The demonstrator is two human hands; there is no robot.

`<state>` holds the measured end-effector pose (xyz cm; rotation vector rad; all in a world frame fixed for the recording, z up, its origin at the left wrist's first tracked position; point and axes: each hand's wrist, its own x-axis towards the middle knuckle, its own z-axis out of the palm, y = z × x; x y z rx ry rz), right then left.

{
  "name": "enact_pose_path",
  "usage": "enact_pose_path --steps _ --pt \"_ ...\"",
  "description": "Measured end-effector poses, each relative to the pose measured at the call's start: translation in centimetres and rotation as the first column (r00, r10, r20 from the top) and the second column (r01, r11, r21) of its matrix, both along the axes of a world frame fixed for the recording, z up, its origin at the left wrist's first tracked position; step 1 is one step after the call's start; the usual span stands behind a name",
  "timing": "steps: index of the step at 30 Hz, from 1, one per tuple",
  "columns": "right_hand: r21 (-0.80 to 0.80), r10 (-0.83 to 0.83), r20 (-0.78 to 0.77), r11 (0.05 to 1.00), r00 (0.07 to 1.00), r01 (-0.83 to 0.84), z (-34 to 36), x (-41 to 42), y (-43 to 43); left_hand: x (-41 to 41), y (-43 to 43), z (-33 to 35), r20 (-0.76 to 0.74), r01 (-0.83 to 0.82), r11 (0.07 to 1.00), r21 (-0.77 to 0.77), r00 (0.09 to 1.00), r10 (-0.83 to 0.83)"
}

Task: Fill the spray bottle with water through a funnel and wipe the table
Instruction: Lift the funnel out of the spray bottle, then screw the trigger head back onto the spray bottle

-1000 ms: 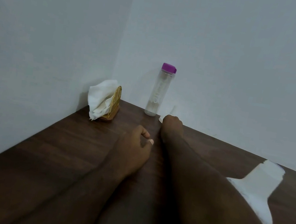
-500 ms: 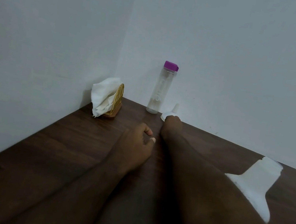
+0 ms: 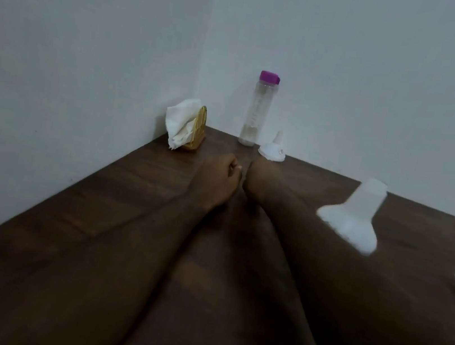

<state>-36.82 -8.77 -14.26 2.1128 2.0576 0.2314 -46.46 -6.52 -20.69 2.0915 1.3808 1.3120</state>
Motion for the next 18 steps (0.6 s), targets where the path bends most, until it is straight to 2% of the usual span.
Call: enact_pose_path --steps 3,7,10,12,14,16,18 --pt "0.072 0.137 -0.136 0.989 0.981 -0.128 0.5 0.4 -4.8 0.7 -3.0 0.4 -0.008 0.054 0.993 0.103 0.999 -0.054" --pt "0.112 0.088 -0.374 0.992 0.923 -0.049 2.8 3.1 -11.5 2.5 -8.6 1.0 0.056 0.2 0.952 0.232 0.974 -0.218" --pt "0.083 0.098 -0.42 0.994 0.902 -0.069 3.9 6.6 -16.4 4.8 -12.6 1.3 0.042 0.342 0.894 0.289 0.929 -0.368" --pt "0.002 0.112 -0.454 0.992 0.884 -0.125 4.3 8.8 -19.0 6.1 -14.4 1.3 0.042 0.4 0.872 0.282 0.903 -0.427" --pt "-0.077 0.083 -0.568 0.985 0.819 -0.153 4.5 12.2 -21.5 8.1 -16.2 1.3 0.005 0.471 0.85 0.237 0.874 -0.486" --pt "-0.11 -0.005 -0.694 0.989 0.72 -0.099 4.4 15.7 -23.3 10.6 -17.9 1.4 -0.092 0.514 0.841 0.17 0.858 -0.506" --pt "-0.038 -0.03 -0.693 0.999 0.72 0.004 4.0 19.5 -23.9 13.2 -19.0 1.4 -0.112 0.556 0.816 0.157 0.831 -0.544"
